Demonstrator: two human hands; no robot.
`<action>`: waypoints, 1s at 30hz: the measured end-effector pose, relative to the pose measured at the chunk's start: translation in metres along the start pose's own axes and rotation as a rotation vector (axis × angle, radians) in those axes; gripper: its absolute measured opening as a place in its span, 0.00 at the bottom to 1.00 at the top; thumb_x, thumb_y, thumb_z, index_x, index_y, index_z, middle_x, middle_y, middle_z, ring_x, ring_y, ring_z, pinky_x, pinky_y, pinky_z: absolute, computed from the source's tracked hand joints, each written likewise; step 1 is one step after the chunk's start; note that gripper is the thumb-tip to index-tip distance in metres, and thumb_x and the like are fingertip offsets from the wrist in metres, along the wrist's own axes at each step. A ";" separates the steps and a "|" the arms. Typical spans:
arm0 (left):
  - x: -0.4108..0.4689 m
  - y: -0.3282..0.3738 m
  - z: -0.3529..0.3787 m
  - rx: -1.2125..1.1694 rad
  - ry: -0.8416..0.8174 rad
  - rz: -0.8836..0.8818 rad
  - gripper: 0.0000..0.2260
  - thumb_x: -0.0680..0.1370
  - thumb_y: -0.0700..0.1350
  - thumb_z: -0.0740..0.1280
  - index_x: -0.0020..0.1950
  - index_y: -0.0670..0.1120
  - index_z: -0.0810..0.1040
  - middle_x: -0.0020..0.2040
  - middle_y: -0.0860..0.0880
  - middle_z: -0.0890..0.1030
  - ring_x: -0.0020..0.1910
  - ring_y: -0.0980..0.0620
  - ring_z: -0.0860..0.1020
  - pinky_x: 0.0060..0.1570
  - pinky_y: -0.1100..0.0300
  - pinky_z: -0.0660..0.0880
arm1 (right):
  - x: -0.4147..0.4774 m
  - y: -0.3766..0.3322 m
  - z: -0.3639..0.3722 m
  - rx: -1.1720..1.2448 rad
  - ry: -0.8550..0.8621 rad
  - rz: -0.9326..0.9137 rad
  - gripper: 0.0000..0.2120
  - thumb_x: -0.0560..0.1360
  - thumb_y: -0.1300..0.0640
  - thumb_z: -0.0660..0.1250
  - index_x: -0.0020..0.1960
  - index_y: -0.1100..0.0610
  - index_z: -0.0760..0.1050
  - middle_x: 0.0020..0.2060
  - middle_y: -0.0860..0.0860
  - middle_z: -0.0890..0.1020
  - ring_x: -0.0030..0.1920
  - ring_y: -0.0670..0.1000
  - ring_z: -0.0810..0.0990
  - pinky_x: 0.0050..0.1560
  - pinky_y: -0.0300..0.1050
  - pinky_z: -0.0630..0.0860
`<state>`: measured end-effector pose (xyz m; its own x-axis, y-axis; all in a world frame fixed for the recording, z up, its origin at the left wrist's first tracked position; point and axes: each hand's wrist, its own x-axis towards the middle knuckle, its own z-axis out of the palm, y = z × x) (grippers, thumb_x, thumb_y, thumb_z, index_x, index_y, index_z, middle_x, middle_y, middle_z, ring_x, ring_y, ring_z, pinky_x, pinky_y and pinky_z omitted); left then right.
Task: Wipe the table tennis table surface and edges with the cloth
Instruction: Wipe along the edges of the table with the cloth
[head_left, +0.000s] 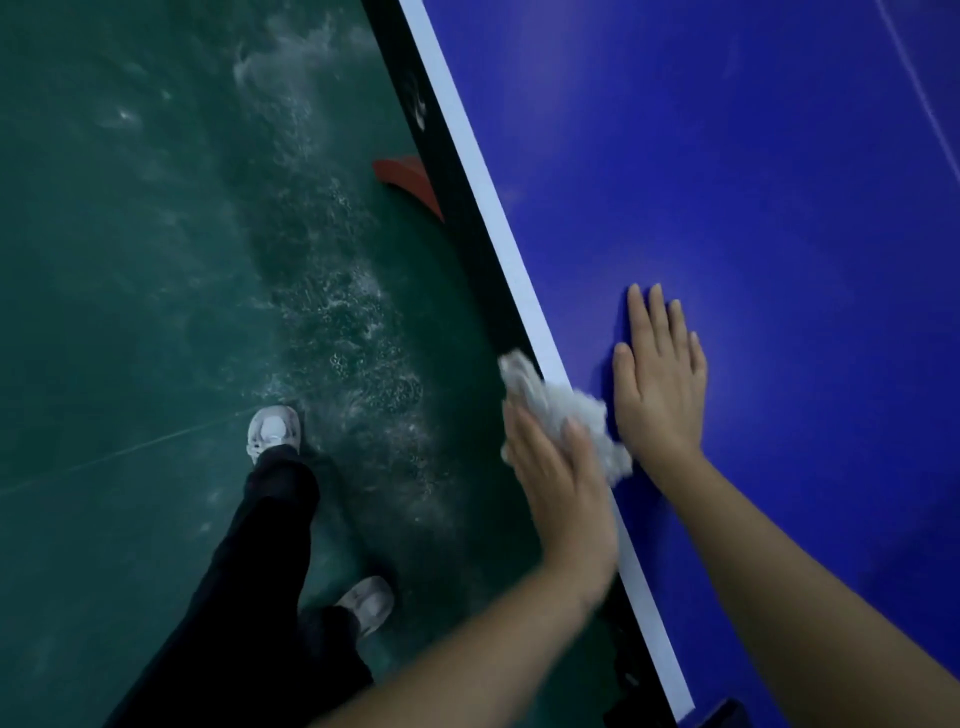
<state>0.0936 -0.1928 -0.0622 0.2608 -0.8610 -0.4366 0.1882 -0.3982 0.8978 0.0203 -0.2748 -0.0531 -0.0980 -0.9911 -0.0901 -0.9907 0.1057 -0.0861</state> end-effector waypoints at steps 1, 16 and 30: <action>-0.013 -0.004 0.001 0.002 -0.031 -0.081 0.24 0.78 0.58 0.48 0.70 0.62 0.39 0.76 0.60 0.43 0.72 0.69 0.44 0.74 0.61 0.44 | 0.000 -0.001 0.000 -0.006 -0.009 0.001 0.28 0.77 0.49 0.41 0.77 0.50 0.49 0.77 0.48 0.51 0.76 0.49 0.47 0.74 0.47 0.43; 0.270 0.114 -0.026 -0.042 0.076 0.080 0.25 0.82 0.47 0.53 0.77 0.46 0.49 0.77 0.44 0.53 0.75 0.46 0.55 0.73 0.46 0.55 | 0.079 -0.022 -0.040 0.224 -0.050 -0.029 0.23 0.80 0.59 0.55 0.75 0.57 0.58 0.74 0.52 0.61 0.75 0.51 0.56 0.73 0.52 0.54; 0.145 0.060 -0.007 0.063 0.049 0.037 0.29 0.80 0.48 0.60 0.71 0.64 0.44 0.76 0.57 0.48 0.74 0.63 0.46 0.74 0.56 0.50 | 0.308 -0.177 -0.011 0.088 0.002 -0.258 0.23 0.82 0.55 0.48 0.77 0.51 0.52 0.77 0.49 0.54 0.76 0.49 0.49 0.75 0.46 0.45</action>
<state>0.1494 -0.3390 -0.0717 0.3123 -0.8599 -0.4039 0.1177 -0.3868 0.9146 0.1640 -0.5995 -0.0546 0.1565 -0.9863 -0.0518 -0.9707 -0.1439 -0.1922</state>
